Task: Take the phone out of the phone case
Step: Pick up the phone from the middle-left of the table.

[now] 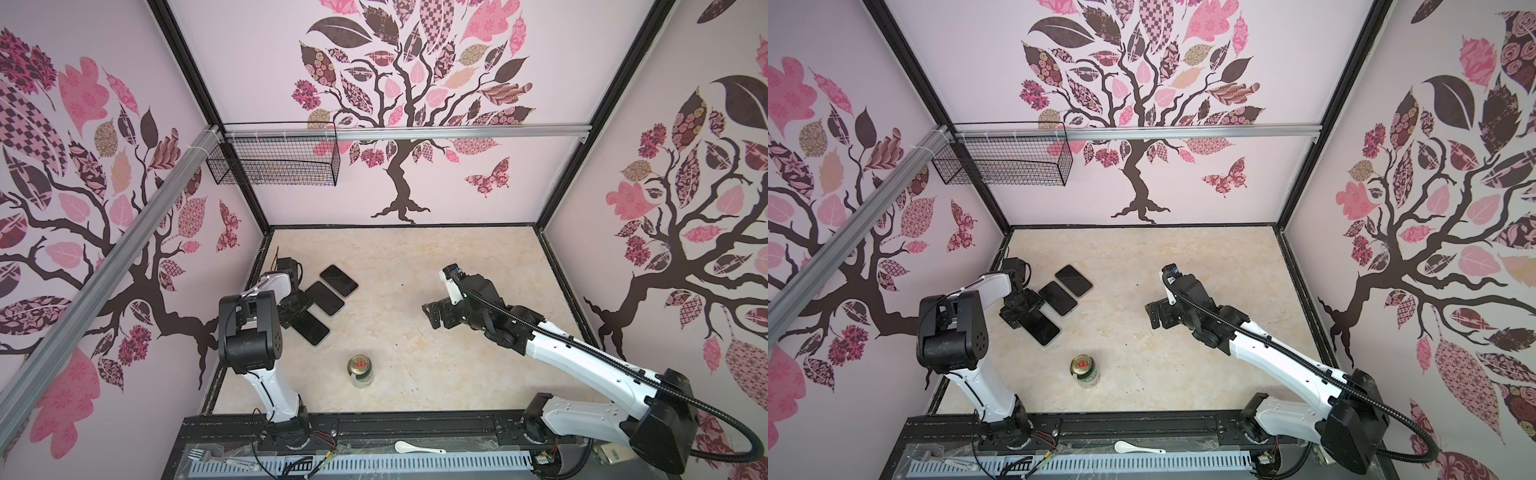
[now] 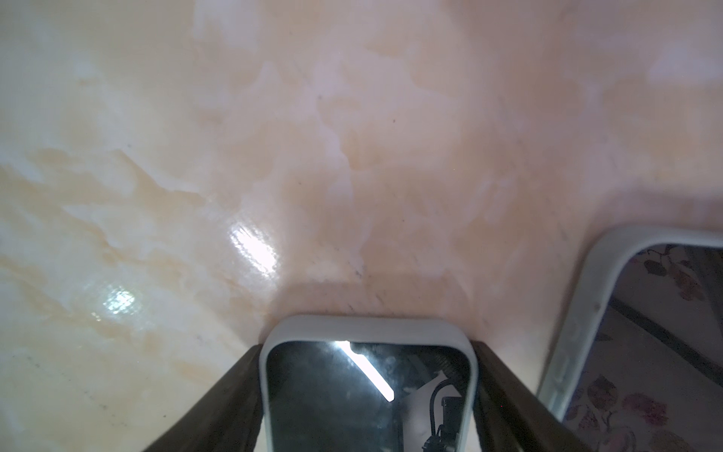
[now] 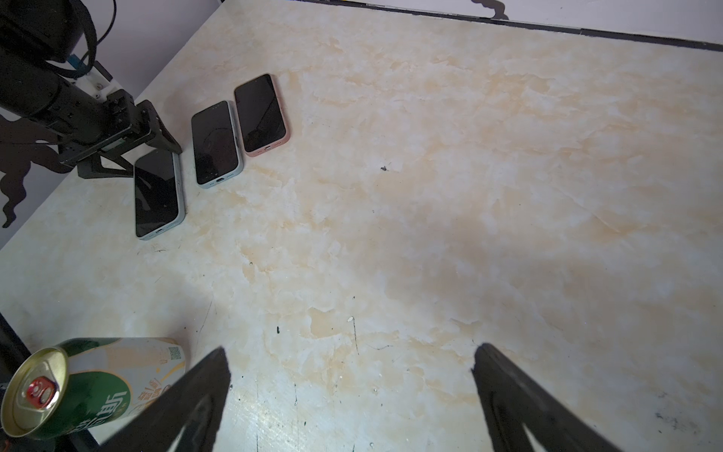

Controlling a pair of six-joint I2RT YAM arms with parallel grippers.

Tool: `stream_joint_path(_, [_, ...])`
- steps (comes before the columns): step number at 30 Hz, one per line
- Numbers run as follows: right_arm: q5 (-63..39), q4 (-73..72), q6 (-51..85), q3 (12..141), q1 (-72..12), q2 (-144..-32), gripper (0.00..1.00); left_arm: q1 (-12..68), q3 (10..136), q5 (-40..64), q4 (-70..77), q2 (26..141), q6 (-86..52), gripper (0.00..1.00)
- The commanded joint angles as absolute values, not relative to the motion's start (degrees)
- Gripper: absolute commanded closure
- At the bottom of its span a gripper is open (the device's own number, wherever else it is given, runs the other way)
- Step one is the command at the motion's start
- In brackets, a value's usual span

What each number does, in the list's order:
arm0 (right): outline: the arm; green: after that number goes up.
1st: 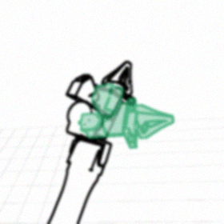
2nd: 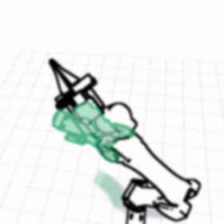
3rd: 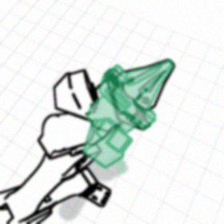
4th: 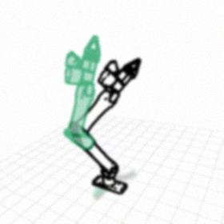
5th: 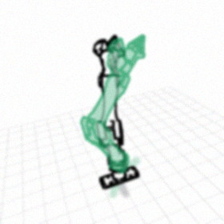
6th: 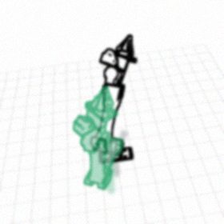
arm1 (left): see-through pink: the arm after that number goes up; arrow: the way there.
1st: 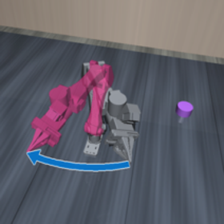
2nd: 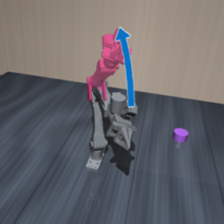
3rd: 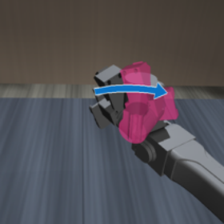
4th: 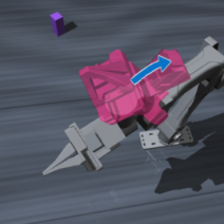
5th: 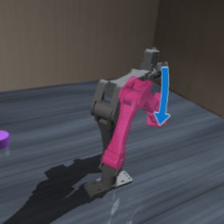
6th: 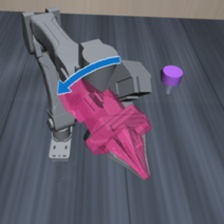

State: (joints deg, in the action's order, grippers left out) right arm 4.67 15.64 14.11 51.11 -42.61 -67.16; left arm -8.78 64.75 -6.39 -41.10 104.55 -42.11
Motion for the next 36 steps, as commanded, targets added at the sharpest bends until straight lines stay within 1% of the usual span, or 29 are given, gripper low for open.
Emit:
stream_joint_path(1, [4.90,16.79,14.04,52.57,-42.43,-67.88,0.00,-8.90,62.14,-3.78,-38.85,105.85,-42.63,0.25])
stream_joint_path(6, [5.24,16.29,14.95,52.48,-42.42,-67.39,0.01,-8.85,61.07,-3.78,-38.78,102.64,-42.96,0.28])
stream_joint_path(9, [5.52,15.67,15.84,52.08,-42.42,-66.90,0.01,-8.88,59.90,-3.63,-38.44,98.78,-43.15,0.29])
stream_joint_path(11, [5.63,15.44,16.36,51.91,-42.38,-66.55,0.00,-8.88,59.09,-3.42,-38.28,95.99,-43.16,0.32])
stream_joint_path(14, [6.71,15.05,17.53,51.30,-42.42,-66.29,0.00,-8.88,57.39,-2.74,-36.86,92.15,-43.02,0.33])
stream_joint_path(19, [8.93,13.17,19.72,49.54,-42.12,-65.61,0.00,-8.89,55.47,0.29,-34.02,88.08,-40.58,0.33])
stream_joint_path(23, [9.01,7.63,20.24,45.62,-41.80,-64.78,0.01,-7.61,54.33,4.70,-30.68,86.36,-38.22,0.34])
stream_joint_path(28, [4.42,-0.45,21.22,42.47,-40.76,-65.05,0.00,-2.28,54.95,4.80,-29.10,85.79,-35.67,0.33])
stream_joint_path(33, [-5.56,-4.25,20.10,44.00,-40.01,-70.04,0.00,1.69,54.98,7.64,-25.10,85.89,-35.60,0.32])
stream_joint_path(36, [-13.86,-6.65,19.08,45.35,-39.49,-74.96,0.00,3.56,56.30,9.46,-23.78,87.16,-35.39,0.32])
